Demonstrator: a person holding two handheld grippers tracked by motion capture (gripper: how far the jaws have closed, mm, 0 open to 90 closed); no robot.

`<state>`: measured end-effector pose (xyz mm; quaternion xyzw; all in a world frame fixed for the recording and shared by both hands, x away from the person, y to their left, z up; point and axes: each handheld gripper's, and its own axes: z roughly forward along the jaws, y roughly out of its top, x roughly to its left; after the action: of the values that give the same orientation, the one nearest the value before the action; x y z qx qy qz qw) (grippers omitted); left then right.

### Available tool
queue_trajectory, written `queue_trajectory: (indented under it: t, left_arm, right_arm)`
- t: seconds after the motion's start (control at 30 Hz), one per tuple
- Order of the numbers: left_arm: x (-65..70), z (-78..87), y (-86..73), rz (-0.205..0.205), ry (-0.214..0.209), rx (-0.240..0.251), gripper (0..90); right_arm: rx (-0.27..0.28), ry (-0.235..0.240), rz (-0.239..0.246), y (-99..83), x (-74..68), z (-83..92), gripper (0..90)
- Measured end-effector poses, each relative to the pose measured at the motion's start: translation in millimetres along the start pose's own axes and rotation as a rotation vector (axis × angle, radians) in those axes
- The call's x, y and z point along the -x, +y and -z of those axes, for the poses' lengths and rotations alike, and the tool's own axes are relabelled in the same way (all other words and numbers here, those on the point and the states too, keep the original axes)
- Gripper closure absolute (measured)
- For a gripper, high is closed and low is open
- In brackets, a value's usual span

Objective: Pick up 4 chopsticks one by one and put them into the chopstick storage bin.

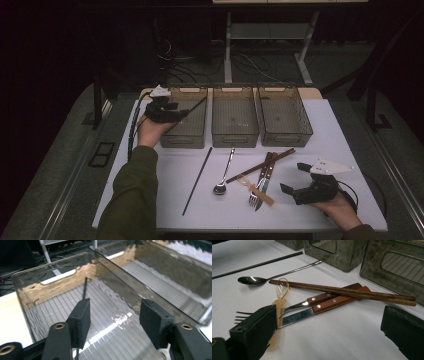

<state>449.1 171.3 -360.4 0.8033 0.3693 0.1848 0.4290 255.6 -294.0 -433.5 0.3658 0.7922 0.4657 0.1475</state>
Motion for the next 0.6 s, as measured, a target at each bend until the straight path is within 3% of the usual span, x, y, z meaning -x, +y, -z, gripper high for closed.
queue_trajectory:
  t: [0.27,0.37,0.6]
  left_arm:
    - [25.7,18.3,6.1,-0.027,-0.011,-0.027,32.9]
    - [34.2,25.4,2.2,-0.001,-0.030,0.005,32.1]
    - [45.6,37.4,-12.4,0.015,-0.050,-0.004,27.3]
  right_arm:
    - [-0.003,-0.001,0.004,0.0,-0.7,0.0,1.0]
    - [-0.007,-0.002,0.005,-0.1,-0.9,-0.3,1.0]
    - [-0.006,-0.003,0.005,-0.2,-1.4,0.5,1.0]
